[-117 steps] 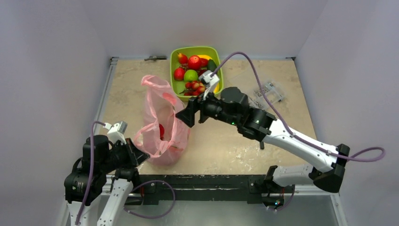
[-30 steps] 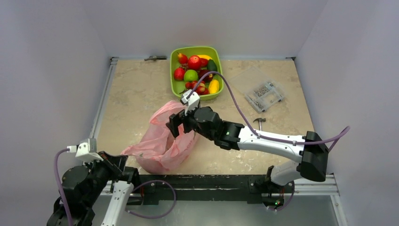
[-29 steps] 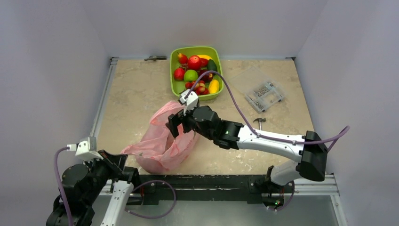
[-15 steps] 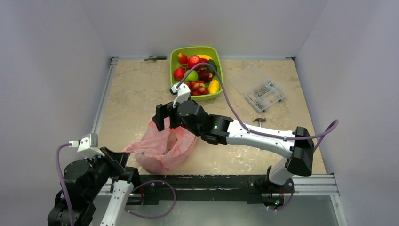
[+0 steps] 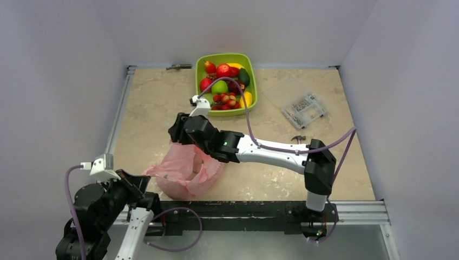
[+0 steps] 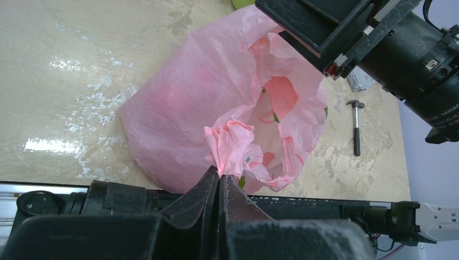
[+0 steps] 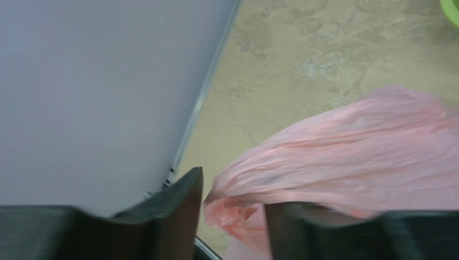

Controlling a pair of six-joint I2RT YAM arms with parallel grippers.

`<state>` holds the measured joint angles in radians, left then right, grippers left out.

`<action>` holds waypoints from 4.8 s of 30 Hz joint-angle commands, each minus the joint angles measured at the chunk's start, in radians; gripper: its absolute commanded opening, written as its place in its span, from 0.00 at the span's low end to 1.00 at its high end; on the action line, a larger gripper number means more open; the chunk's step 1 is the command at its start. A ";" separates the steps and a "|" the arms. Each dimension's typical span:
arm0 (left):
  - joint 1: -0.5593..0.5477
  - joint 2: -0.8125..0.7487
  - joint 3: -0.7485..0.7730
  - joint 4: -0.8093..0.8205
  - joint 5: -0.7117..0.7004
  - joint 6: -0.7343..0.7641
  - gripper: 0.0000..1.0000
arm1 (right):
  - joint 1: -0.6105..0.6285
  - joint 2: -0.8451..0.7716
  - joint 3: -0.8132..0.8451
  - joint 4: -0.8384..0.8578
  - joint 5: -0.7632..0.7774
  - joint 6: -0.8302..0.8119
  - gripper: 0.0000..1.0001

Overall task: Take the fake fruits out of the plastic bag
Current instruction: Adjust the plastic bag at the center of the board, then take out the fake fruit from the plastic bag.

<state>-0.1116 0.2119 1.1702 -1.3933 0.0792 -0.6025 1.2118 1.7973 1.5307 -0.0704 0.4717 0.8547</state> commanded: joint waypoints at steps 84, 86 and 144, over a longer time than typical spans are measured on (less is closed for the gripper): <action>-0.402 0.625 0.000 0.040 -0.187 0.211 0.51 | -0.025 -0.327 -0.355 0.026 -0.021 -0.131 0.89; -0.402 0.598 -0.006 0.042 -0.237 0.181 0.44 | -0.024 -0.307 -0.357 0.041 -0.013 -0.137 0.82; -0.401 -0.033 -0.325 0.138 -0.179 -0.191 0.00 | 0.143 -0.137 -0.463 0.483 -0.178 -0.370 0.28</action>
<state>-0.5076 0.1772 0.8539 -1.2549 -0.0971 -0.7677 1.3422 1.6066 1.0721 0.1642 0.2707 0.4862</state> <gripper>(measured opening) 0.006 0.286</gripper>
